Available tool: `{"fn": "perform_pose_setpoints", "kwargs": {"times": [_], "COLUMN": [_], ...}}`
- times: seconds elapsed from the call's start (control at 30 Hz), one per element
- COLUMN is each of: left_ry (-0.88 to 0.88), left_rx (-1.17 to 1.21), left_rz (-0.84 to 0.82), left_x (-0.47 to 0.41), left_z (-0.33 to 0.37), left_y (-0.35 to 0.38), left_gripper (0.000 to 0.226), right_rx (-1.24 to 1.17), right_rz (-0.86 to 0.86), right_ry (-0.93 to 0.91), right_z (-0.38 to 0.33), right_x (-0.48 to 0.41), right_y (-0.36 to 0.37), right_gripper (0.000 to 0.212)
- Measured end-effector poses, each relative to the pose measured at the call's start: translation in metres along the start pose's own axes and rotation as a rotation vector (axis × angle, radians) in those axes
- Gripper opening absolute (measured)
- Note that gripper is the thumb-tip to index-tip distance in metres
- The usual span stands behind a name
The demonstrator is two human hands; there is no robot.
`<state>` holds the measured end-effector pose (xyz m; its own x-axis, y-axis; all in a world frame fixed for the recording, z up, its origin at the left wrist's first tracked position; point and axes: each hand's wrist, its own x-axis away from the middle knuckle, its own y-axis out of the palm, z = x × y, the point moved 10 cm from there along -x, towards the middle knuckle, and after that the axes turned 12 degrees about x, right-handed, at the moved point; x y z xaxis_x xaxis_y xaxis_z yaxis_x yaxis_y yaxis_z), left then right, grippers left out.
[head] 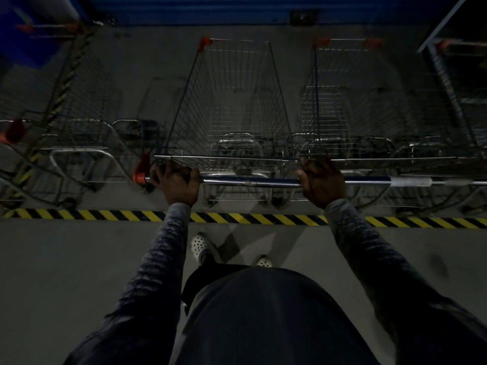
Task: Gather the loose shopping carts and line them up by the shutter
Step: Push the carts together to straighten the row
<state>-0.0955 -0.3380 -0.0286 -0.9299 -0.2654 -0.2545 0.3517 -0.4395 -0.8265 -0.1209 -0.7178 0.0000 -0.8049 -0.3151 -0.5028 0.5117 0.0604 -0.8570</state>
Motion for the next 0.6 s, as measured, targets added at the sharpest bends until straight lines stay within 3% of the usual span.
{"fn": "perform_pose_setpoints", "kwargs": {"times": [0.2, 0.4, 0.6], "left_ry": [0.013, -0.005, 0.002], "left_rx": [0.009, -0.006, -0.028], "left_rz": [0.036, 0.024, 0.034], "left_x": [0.0057, 0.0075, 0.0099], "left_z": [0.0060, 0.0027, 0.0002], "left_y": [-0.0051, -0.0022, 0.0007], "left_gripper": [0.045, 0.047, 0.045], "right_rx": [-0.002, 0.004, -0.014], "right_rz": [0.028, -0.012, 0.001], "right_ry": [-0.015, 0.013, 0.020], "right_z": [-0.0011, 0.0018, 0.0029], "right_x": [0.0019, 0.0007, 0.0019], "right_y": [-0.0063, -0.0016, -0.0037], "right_gripper": [0.017, 0.034, 0.038]}}
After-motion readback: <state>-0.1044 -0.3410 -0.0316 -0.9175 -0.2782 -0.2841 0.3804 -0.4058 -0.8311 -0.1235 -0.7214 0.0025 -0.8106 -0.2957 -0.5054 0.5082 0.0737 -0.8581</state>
